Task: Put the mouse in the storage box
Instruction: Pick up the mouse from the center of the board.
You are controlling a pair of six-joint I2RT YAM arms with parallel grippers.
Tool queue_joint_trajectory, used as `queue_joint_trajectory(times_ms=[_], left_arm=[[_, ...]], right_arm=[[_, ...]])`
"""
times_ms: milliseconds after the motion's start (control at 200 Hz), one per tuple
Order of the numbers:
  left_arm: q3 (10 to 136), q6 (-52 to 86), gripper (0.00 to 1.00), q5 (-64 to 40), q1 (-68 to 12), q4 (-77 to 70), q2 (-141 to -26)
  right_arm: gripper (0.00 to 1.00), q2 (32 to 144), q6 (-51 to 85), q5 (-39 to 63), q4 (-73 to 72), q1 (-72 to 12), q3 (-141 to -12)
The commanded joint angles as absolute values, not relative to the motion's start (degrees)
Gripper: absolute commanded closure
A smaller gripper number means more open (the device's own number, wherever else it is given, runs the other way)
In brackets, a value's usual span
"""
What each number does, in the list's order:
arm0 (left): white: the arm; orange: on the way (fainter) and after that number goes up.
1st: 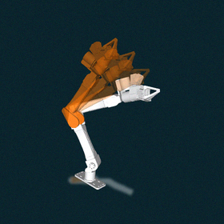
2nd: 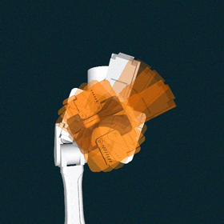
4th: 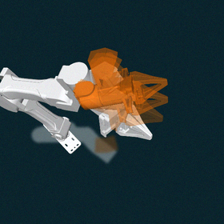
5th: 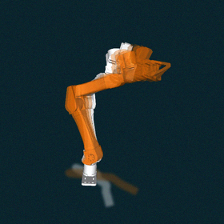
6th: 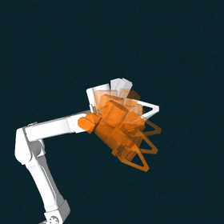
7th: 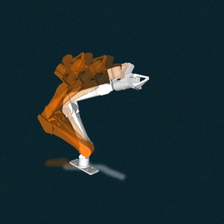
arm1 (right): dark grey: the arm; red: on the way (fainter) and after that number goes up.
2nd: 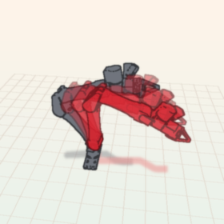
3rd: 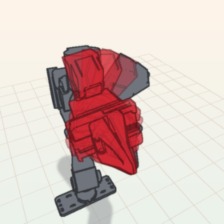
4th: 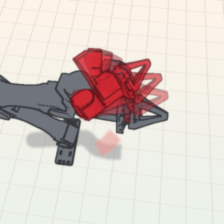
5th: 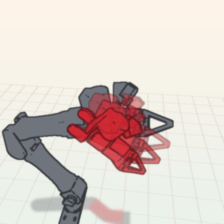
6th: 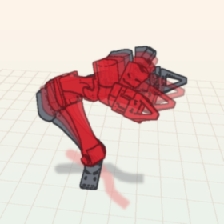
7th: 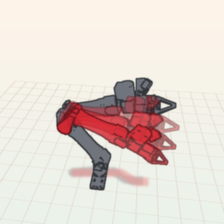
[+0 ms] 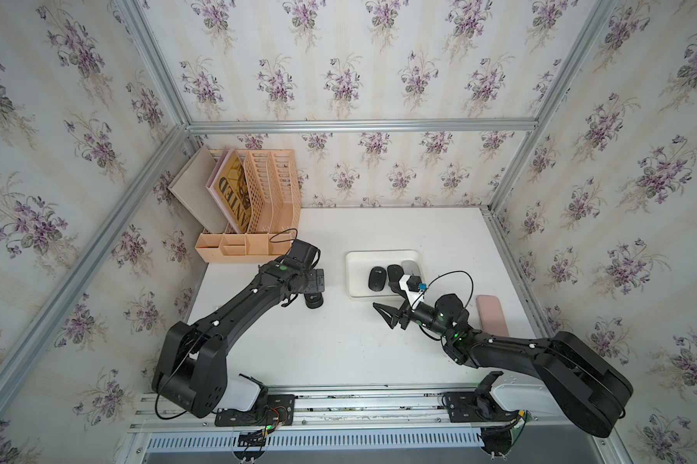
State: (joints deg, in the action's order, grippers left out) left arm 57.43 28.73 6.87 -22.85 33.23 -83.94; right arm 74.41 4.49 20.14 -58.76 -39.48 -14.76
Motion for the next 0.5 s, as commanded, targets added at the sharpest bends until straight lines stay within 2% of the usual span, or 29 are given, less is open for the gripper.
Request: queue_joint_trajectory(times_ms=[0, 400, 495], left_arm=[[56.56, 29.35, 0.00, 4.23, -22.68, 31.58, -86.23], [59.98, 30.22, 0.00, 2.71, -22.70, 28.97, -96.65], [59.41, 30.58, 0.04, 2.40, -22.76, 27.91, -98.33]], right_arm=[[0.08, 74.53, 3.88, 21.25, -58.50, -39.81, -15.03], [0.06, 72.74, 3.01, 18.20, -56.82, -40.12, -14.78], [0.06, 72.42, 2.73, 18.16, -56.49, -40.30, -14.68]])
